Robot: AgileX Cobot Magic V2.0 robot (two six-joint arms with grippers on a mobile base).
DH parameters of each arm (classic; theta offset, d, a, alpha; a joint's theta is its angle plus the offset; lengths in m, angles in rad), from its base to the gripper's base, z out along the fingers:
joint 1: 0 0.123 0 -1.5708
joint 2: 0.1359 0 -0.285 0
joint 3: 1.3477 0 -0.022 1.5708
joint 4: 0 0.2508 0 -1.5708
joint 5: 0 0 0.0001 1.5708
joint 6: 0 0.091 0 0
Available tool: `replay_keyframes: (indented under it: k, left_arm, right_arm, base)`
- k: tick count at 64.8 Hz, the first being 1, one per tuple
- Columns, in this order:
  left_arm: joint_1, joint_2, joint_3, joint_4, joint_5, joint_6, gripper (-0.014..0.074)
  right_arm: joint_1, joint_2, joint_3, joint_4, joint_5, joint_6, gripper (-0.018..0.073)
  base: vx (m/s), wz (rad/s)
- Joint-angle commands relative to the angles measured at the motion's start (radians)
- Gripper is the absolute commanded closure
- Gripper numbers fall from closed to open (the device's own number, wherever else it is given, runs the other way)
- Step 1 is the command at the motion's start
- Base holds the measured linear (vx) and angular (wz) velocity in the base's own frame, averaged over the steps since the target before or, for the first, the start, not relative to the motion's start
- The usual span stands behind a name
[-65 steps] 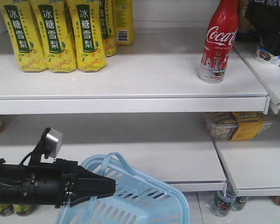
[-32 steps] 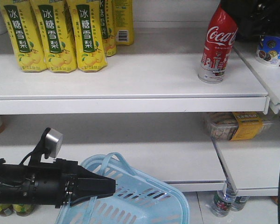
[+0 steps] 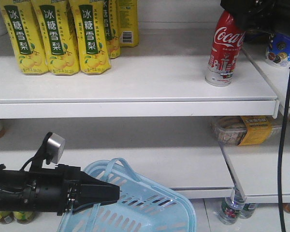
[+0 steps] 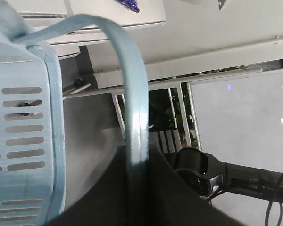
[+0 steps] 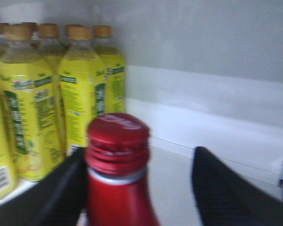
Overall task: Place coke in basket with both arms
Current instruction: 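Reach the right gripper to the red Coca-Cola bottle and grasp it, then lift the bottle off the shelf with the right gripper and lower it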
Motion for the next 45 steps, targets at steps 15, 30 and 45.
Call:
replay_keyframes:
  k: [15, 30, 45]
  left_arm:
    - [-0.007, -0.035, -0.025, -0.115, 0.082, 0.005, 0.0603]
    - [-0.007, -0.035, -0.025, -0.115, 0.082, 0.005, 0.0603]
    - [-0.007, -0.035, -0.025, -0.115, 0.082, 0.005, 0.0603]
  right_arm:
    - [-0.004, -0.027, -0.042, 0.025, 0.286, 0.032, 0.0571]
    - [-0.004, -0.115, -0.042, -0.072, 0.39, 0.137, 0.0564]
    - [-0.004, -0.288, -0.042, -0.305, 0.402, 0.322, 0.0564]
  base:
    - [0.0, 0.0]
    - [0.0, 0.0]
    - [0.0, 0.0]
